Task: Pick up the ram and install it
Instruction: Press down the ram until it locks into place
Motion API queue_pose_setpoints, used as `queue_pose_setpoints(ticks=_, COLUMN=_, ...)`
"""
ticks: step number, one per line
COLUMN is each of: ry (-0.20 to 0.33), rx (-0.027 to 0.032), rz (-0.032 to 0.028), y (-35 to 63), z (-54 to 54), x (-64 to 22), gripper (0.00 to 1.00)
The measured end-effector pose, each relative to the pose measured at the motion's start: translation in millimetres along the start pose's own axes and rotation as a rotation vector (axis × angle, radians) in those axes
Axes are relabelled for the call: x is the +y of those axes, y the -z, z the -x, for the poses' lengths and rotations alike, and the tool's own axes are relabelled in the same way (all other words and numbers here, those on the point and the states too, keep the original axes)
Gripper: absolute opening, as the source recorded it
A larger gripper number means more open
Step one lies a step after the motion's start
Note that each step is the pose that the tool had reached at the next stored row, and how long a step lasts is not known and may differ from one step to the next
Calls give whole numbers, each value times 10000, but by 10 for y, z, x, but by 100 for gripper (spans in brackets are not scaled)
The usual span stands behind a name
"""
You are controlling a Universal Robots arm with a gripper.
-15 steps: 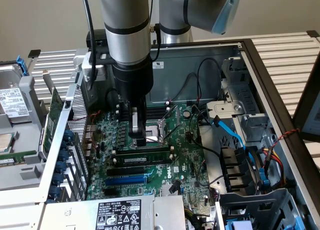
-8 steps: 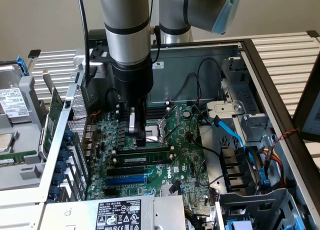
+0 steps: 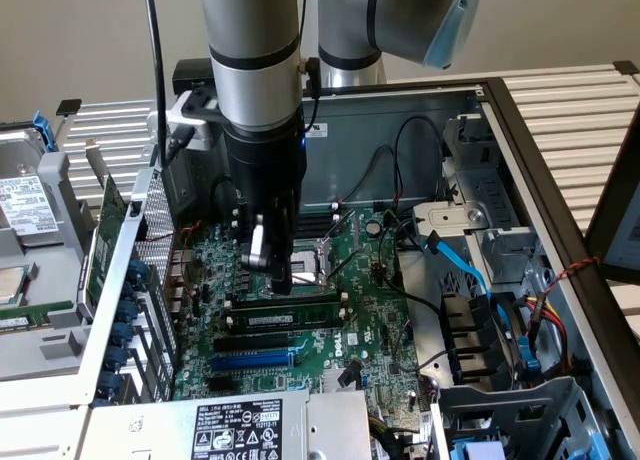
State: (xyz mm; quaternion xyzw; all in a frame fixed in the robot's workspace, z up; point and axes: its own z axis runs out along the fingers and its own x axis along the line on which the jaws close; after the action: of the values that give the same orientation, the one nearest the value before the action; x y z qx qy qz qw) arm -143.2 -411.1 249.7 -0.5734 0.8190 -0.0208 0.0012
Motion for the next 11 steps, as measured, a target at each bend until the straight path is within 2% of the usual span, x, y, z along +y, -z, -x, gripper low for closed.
queue_pose_setpoints(ticks=11, ry=-1925, rx=68, rz=42, y=-7, z=0, x=0, gripper=10)
